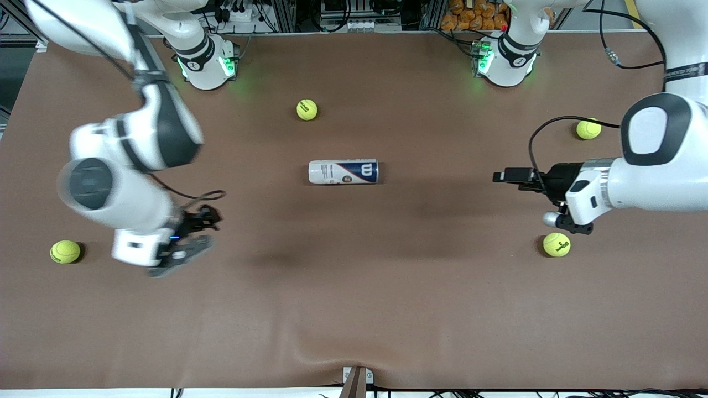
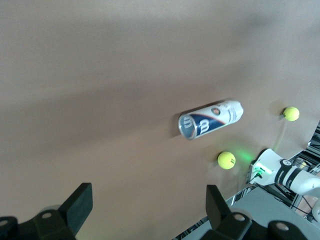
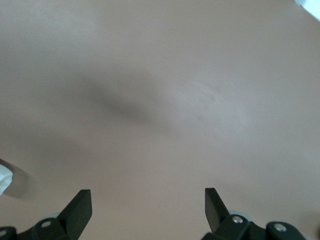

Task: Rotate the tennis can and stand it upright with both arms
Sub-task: 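Move the left gripper toward the can's open end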

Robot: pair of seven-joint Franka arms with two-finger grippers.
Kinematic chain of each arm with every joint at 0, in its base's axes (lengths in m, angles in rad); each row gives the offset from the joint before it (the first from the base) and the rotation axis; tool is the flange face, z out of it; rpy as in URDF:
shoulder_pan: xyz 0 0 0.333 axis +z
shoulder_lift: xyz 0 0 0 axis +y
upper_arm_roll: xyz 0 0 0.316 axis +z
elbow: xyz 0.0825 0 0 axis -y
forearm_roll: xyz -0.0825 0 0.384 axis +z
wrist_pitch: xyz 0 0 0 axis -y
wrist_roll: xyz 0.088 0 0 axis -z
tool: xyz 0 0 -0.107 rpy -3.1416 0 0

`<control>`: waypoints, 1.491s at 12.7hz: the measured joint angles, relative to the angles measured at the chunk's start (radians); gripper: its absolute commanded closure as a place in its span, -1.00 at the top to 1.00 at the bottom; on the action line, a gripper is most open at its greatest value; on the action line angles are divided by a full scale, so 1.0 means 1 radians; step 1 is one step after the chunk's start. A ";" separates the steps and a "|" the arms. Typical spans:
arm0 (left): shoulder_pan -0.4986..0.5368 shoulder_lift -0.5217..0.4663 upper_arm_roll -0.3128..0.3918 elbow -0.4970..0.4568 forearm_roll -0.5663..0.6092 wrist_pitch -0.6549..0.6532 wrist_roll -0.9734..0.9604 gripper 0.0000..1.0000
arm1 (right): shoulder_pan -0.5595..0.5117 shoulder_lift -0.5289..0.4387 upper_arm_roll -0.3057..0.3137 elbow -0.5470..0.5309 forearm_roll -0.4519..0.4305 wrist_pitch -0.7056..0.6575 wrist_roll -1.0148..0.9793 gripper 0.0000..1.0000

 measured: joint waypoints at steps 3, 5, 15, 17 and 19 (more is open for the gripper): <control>0.000 0.000 -0.017 -0.049 -0.046 0.038 0.008 1.00 | -0.022 -0.103 -0.147 0.000 0.082 -0.147 0.001 1.00; 0.006 0.000 -0.017 -0.065 -0.079 0.039 0.010 1.00 | -0.025 -0.189 -0.278 -0.022 0.154 -0.214 -0.001 1.00; 0.004 0.007 -0.039 -0.344 -0.413 0.215 0.330 1.00 | -0.151 -0.469 -0.165 -0.173 0.138 -0.334 0.266 1.00; 0.000 0.027 -0.071 -0.381 -0.490 0.271 0.384 1.00 | -0.146 -0.499 -0.157 -0.173 0.109 -0.338 0.266 1.00; -0.004 0.071 -0.095 -0.385 -0.572 0.313 0.439 1.00 | -0.142 -0.521 -0.156 -0.174 0.100 -0.344 0.266 1.00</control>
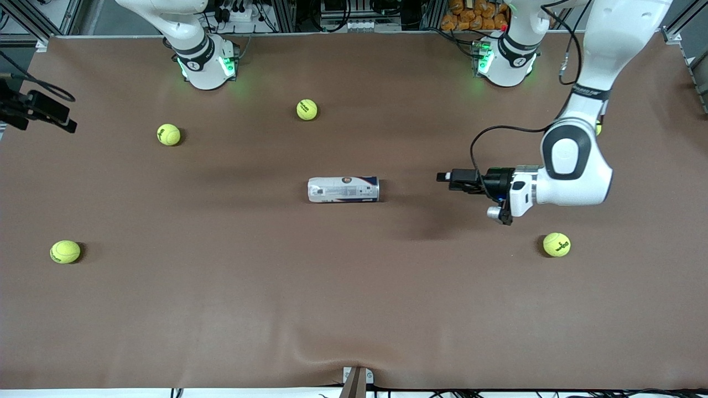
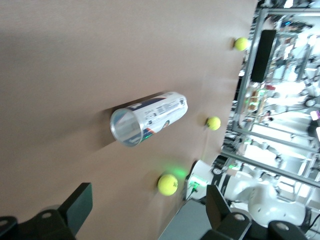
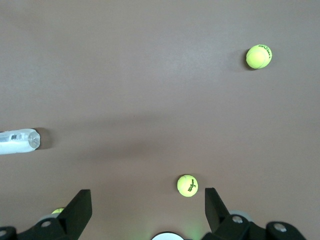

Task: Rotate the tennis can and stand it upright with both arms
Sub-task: 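Move the left gripper toward the can's open end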

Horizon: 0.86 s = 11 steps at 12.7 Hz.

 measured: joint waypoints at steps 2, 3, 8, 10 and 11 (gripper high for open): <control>-0.006 0.054 -0.016 0.000 -0.069 0.026 0.062 1.00 | 0.003 -0.003 -0.001 -0.001 0.002 0.001 0.000 1.00; -0.011 0.082 -0.019 0.000 -0.107 0.033 0.098 1.00 | 0.007 -0.003 -0.002 -0.003 0.005 0.004 0.001 1.00; -0.081 0.190 -0.020 0.011 -0.323 0.057 0.234 1.00 | 0.059 -0.003 -0.057 -0.005 0.015 0.030 0.003 1.00; -0.104 0.195 -0.021 0.013 -0.342 0.069 0.233 1.00 | 0.063 -0.003 -0.063 -0.005 0.015 0.054 -0.004 1.00; -0.112 0.201 -0.021 0.013 -0.348 0.076 0.233 1.00 | 0.064 -0.003 -0.067 -0.005 0.015 0.055 -0.024 1.00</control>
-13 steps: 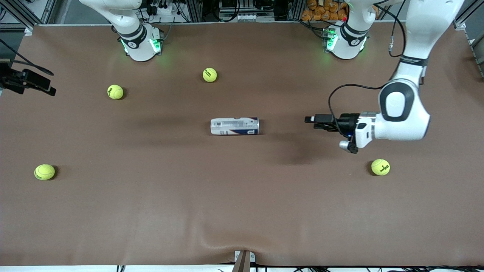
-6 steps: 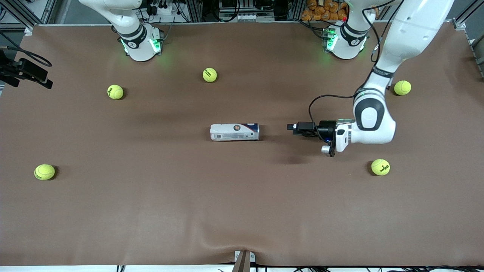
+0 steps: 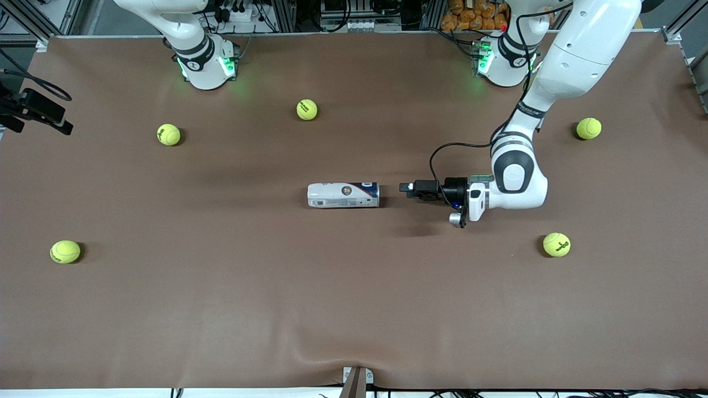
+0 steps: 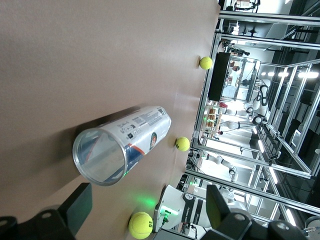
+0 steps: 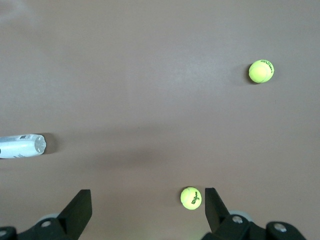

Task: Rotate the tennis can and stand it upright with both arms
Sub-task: 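Move the left gripper toward the can's open end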

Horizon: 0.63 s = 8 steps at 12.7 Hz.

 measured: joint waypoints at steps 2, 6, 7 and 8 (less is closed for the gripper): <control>-0.022 0.017 0.000 0.000 -0.027 0.026 0.000 1.00 | 0.001 0.000 -0.013 0.000 -0.001 0.000 -0.036 1.00; -0.054 0.048 0.000 0.022 -0.056 0.064 0.000 1.00 | 0.004 0.000 -0.017 -0.009 -0.001 0.000 -0.040 1.00; -0.057 0.061 0.000 0.036 -0.056 0.070 0.000 1.00 | 0.006 0.000 -0.017 -0.009 -0.001 0.000 -0.040 1.00; -0.060 0.076 0.000 0.054 -0.060 0.077 0.000 1.00 | 0.007 0.000 -0.017 -0.009 -0.001 0.000 -0.039 1.00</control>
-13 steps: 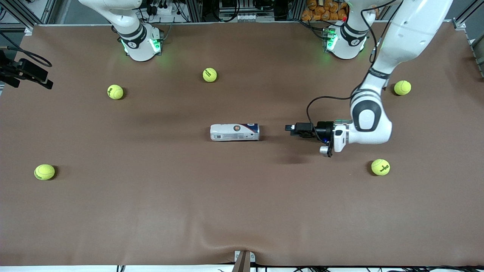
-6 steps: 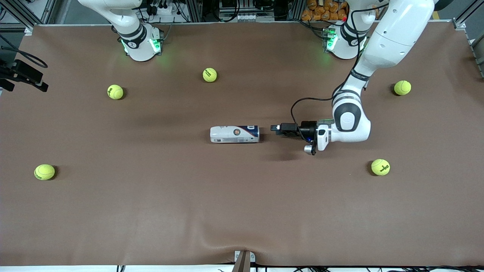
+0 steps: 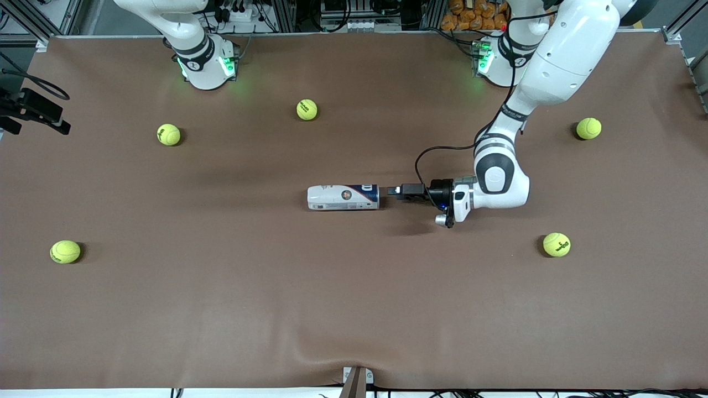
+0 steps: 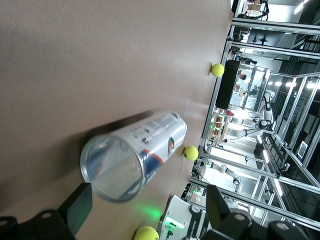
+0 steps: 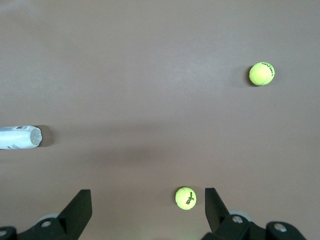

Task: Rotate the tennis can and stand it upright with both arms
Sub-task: 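Move the left gripper toward the can's open end, then grasp the can's open end with the left gripper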

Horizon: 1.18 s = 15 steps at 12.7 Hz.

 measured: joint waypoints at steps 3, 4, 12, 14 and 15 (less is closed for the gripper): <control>-0.042 0.038 -0.001 0.038 -0.067 0.037 0.000 1.00 | 0.001 0.000 0.000 0.000 0.000 -0.007 0.068 1.00; -0.061 0.044 -0.001 0.045 -0.084 0.054 0.000 1.00 | 0.002 0.000 0.000 0.000 0.000 -0.011 0.085 1.00; -0.118 0.055 -0.001 0.049 -0.195 0.066 0.000 -1.00 | 0.008 -0.001 -0.006 0.018 -0.018 -0.058 0.107 1.00; -0.124 0.055 -0.001 0.054 -0.198 0.067 0.000 -1.00 | 0.017 -0.001 -0.004 0.019 -0.028 -0.051 0.107 1.00; -0.122 0.055 0.000 0.056 -0.198 0.068 0.000 -1.00 | 0.018 -0.001 -0.004 0.019 -0.031 -0.035 0.107 1.00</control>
